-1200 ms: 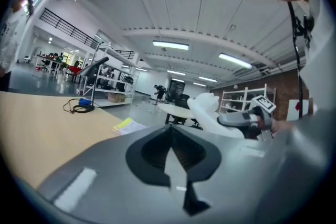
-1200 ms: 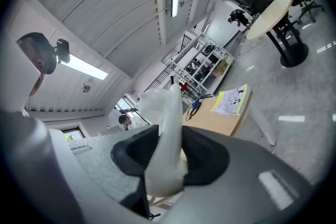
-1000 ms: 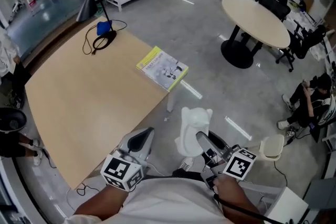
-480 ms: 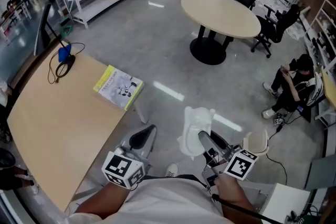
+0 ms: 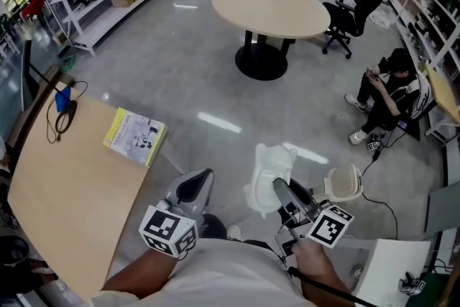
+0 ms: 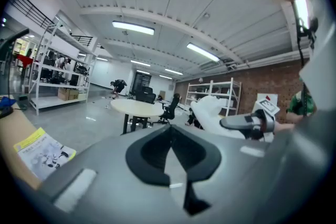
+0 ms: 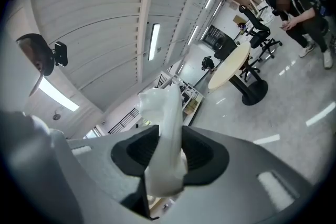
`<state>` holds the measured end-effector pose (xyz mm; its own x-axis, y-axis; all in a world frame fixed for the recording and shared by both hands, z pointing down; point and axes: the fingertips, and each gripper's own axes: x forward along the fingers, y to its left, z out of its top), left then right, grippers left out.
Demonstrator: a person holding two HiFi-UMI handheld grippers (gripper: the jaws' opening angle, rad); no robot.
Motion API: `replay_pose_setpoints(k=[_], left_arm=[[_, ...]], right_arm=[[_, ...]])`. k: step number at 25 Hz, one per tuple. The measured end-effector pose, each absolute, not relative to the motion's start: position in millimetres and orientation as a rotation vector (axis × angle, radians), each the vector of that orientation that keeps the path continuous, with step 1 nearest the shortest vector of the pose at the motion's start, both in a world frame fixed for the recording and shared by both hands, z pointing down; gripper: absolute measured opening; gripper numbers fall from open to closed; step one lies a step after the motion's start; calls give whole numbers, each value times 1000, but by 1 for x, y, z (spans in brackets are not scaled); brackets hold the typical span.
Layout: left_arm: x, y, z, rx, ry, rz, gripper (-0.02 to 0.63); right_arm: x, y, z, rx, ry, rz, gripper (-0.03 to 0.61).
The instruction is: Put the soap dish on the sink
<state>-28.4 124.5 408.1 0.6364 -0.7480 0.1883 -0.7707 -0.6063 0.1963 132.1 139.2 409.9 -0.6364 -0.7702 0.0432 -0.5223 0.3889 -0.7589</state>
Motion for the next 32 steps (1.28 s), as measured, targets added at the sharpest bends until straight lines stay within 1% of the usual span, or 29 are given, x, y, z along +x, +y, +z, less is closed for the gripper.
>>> replay_pose_setpoints(k=[7, 12, 22, 32], left_arm=[[-5, 94, 418, 2621, -1135, 180, 8], [7, 51, 424, 2619, -1099, 204, 8], [11, -74, 420, 2613, -1060, 179, 8], [13, -196, 406, 2688, -987, 169, 8]], right_arm=[[158, 123, 423, -1215, 2269, -1122, 141], [172, 89, 433, -1258, 2224, -1150, 141], [169, -29, 431, -1305, 2242, -1170, 140], [177, -147, 409, -1376, 2216, -1085, 140]])
